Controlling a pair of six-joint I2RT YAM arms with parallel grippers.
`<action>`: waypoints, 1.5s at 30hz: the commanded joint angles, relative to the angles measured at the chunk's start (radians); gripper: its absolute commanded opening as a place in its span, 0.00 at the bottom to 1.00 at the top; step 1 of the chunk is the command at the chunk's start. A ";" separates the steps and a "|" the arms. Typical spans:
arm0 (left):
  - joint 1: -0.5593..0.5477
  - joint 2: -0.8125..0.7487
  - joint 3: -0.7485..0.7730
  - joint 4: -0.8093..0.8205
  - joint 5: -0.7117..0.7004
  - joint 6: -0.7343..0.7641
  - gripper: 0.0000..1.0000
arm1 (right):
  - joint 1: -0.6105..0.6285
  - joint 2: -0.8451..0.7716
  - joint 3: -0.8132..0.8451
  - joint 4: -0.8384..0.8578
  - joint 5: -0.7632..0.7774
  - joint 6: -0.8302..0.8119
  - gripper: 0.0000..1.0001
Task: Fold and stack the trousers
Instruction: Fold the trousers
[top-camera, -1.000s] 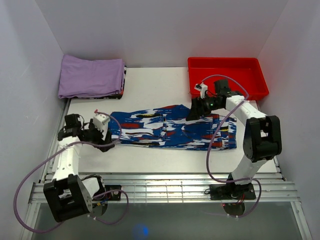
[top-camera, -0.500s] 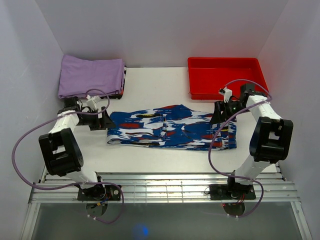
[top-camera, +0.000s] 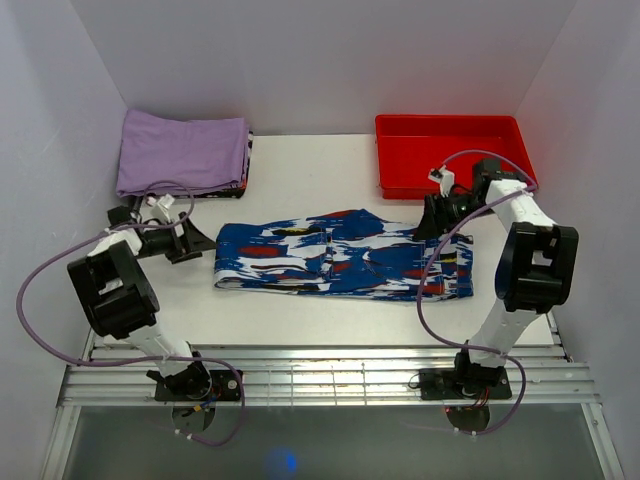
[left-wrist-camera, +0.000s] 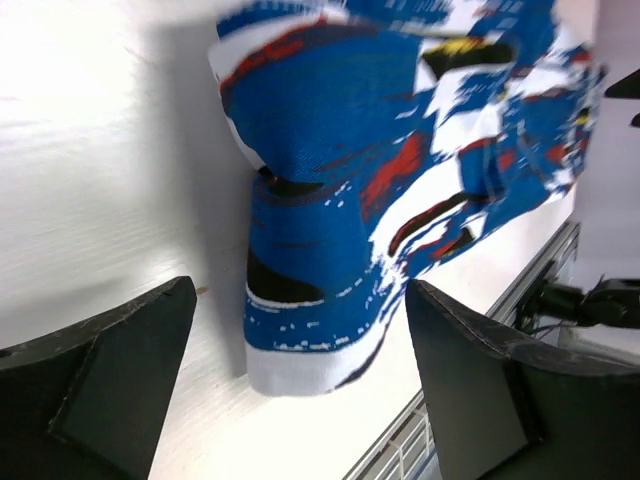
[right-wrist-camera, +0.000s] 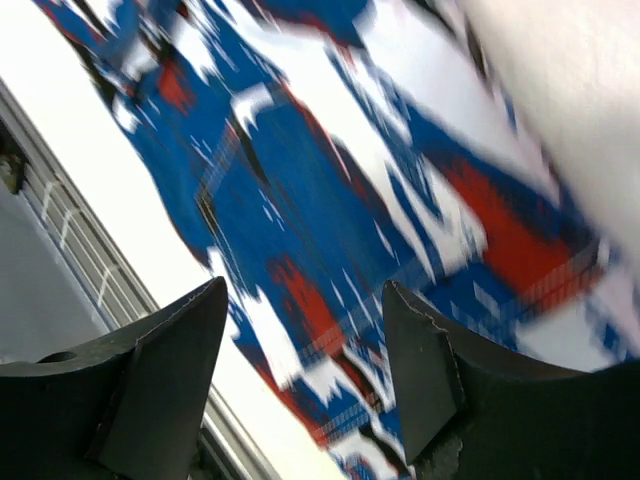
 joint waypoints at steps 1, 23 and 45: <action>0.074 -0.100 0.072 -0.012 0.210 0.045 0.98 | 0.093 0.018 0.154 0.013 -0.188 0.052 0.68; -0.110 0.330 0.320 0.230 0.103 -0.267 0.93 | 0.675 0.426 0.358 0.440 -0.030 0.301 0.61; -0.145 -0.045 0.101 0.573 0.117 -0.007 0.00 | 0.679 0.486 0.266 0.380 0.036 0.283 0.52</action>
